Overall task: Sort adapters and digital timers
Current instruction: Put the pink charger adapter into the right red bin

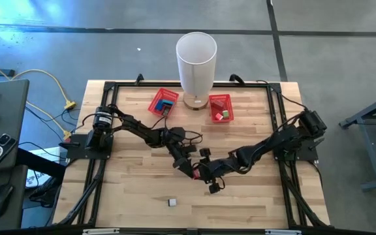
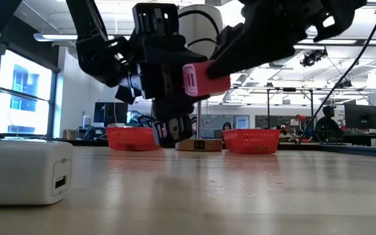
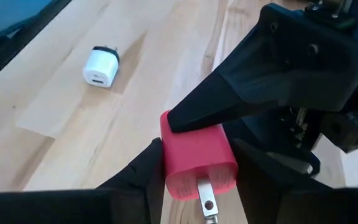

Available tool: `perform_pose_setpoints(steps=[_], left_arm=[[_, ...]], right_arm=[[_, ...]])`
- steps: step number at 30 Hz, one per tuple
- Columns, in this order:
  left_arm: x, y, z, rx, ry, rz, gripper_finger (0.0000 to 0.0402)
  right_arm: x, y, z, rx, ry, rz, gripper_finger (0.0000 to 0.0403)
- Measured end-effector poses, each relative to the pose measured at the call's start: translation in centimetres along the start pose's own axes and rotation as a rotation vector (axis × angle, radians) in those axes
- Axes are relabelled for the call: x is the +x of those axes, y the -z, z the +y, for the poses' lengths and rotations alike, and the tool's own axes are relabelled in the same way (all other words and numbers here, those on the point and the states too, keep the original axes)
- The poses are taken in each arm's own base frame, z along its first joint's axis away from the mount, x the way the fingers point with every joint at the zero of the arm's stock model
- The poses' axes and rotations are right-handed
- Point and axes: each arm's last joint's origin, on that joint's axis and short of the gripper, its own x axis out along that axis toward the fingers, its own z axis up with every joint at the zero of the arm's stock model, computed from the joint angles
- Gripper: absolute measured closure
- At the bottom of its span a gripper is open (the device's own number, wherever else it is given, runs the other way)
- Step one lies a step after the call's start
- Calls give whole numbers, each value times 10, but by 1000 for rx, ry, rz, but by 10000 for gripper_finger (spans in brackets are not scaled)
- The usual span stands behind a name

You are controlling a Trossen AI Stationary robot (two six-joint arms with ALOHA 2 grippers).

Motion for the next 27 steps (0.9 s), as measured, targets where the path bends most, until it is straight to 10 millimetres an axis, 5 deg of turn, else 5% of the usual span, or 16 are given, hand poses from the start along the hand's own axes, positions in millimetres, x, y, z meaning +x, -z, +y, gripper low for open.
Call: perform_pose_setpoints(steps=[27], left_arm=[[2,-2,-3,-39,-11,-60,250]], right_arm=[[-3,4,0,32,139,37,259]])
